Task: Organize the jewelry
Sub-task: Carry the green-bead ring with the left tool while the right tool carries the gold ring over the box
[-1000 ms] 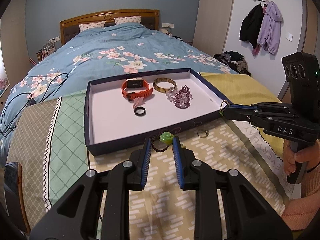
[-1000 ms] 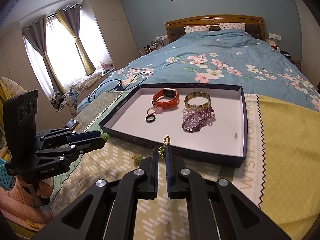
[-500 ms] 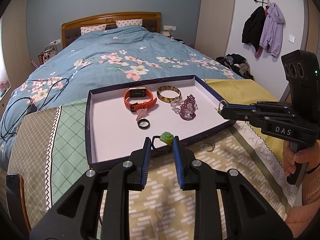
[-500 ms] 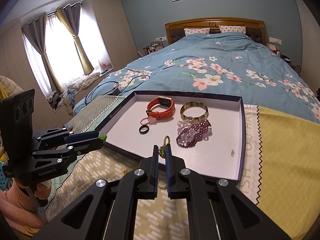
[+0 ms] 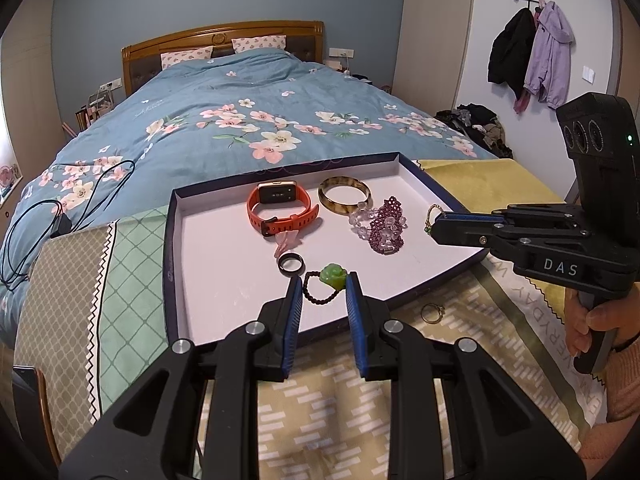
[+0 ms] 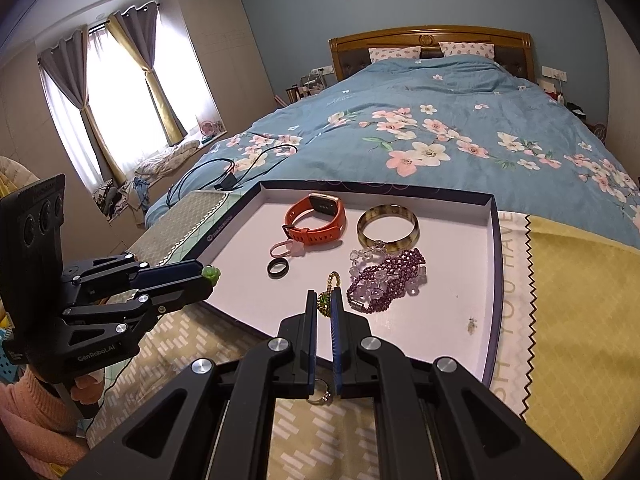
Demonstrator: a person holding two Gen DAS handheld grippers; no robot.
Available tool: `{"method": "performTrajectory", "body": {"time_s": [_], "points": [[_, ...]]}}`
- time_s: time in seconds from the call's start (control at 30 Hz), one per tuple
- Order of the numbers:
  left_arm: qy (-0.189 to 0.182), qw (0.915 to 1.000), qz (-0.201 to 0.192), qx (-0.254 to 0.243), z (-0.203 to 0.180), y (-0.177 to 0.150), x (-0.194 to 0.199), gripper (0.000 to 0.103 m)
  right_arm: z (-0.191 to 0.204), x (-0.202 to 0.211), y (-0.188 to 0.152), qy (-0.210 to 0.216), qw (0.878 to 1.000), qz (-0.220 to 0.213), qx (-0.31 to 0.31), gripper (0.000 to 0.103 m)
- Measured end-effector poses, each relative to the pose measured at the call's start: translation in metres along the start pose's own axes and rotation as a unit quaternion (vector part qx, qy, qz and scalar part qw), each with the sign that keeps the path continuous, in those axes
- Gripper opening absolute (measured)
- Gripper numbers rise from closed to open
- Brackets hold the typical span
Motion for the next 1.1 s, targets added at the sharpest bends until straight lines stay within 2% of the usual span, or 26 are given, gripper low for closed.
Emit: {"method": "performTrajectory", "body": {"time_s": [1.1], "points": [[0.011,0.9994,0.028,0.016,0.016,0.004,-0.037,0.022,-0.019,-0.032,0.000,-0.031,0.999,0.026,-0.002,0.005]]}}
Point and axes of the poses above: each gripper's, at about its wrist camera, not at the fingertips, and x roughly against the way its jaws point, z to its left, y to its top, the point moved 8 cm from there along -x, roughly the way its jaws point, and after that the axes turned 8 degrees about -x, right-handed, at the moved point
